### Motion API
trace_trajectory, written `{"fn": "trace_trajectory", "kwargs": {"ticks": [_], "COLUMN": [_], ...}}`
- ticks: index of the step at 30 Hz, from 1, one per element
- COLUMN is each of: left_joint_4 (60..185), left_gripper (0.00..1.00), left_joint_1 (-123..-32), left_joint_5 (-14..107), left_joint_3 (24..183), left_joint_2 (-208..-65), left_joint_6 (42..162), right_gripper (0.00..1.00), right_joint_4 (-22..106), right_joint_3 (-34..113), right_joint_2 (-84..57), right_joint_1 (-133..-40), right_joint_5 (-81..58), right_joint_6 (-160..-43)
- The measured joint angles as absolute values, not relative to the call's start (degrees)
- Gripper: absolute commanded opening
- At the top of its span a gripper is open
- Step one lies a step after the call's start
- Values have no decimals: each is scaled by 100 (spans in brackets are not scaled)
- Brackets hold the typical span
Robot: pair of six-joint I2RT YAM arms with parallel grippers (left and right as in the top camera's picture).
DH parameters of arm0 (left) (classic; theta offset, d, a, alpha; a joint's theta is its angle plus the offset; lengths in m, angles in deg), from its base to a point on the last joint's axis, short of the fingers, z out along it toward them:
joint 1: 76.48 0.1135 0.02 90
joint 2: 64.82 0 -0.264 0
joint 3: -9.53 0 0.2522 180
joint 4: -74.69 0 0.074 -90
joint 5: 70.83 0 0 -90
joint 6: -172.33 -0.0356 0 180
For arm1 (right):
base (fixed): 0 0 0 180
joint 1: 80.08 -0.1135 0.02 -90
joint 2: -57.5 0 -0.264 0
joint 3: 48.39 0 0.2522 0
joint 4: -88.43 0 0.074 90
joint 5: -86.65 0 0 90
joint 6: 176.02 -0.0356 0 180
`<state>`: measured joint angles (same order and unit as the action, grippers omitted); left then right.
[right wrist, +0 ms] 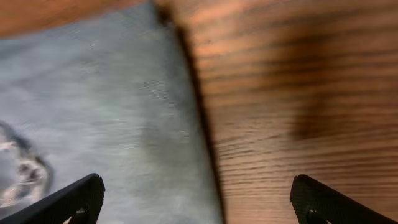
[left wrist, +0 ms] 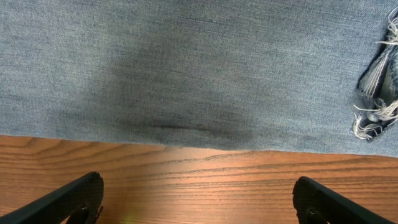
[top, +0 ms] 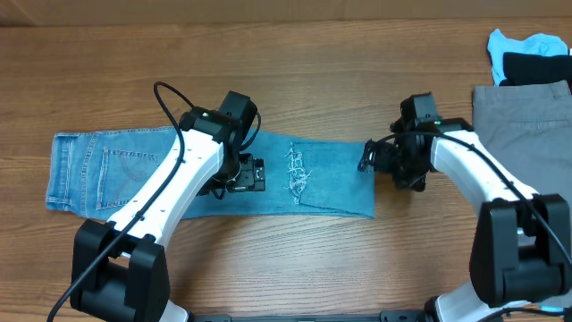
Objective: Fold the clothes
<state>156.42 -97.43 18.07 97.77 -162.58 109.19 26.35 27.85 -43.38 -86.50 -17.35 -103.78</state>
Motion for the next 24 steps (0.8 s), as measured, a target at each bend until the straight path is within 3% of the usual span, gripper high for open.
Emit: {"fn": "trace_trajectory", "kwargs": {"ticks": [5,7,10,12,16,17,21,22,24], "left_joint_4": [15652,15655,15657,15655,15655,15657,15655,15655,15657], "left_gripper": [100,100,100,100,100,100,100,100,100], "left_joint_1": [-9743,-9743,-9743,-9743,-9743,-9743,-9743,-9743,-9743], "left_joint_5": [1809,1809,1809,1809,1809,1809,1809,1807,1809], "left_joint_3": [9777,9777,9777,9777,9777,9777,9777,9777,9777], "left_joint_2": [-16258,-16258,-16258,-16258,-16258,-16258,-16258,-16258,-16258], "left_joint_6": [10919,10919,10919,10919,10919,10919,10919,10919,10919], "right_gripper": [96,90,74,70,51,39,9,4,4], "right_joint_4": [3072,3164,3374,3621,4027,4097,4119,4108,4097], "right_joint_3": [2516,2479,2385,2226,1922,1850,1710,1684,1640], "right_joint_2": [-4489,-4489,-4473,-4423,-4314,-4305,-4323,-4331,-4362], "right_joint_1": [-8650,-8648,-8646,-8643,-8641,-8639,-8604,-8602,-8611], "right_joint_5": [-1993,-2071,-2178,-2244,-2511,-2635,-2808,-2841,-2889], "right_joint_6": [-10380,-10393,-10415,-10481,-10573,-10566,-10649,-10640,-10699]}}
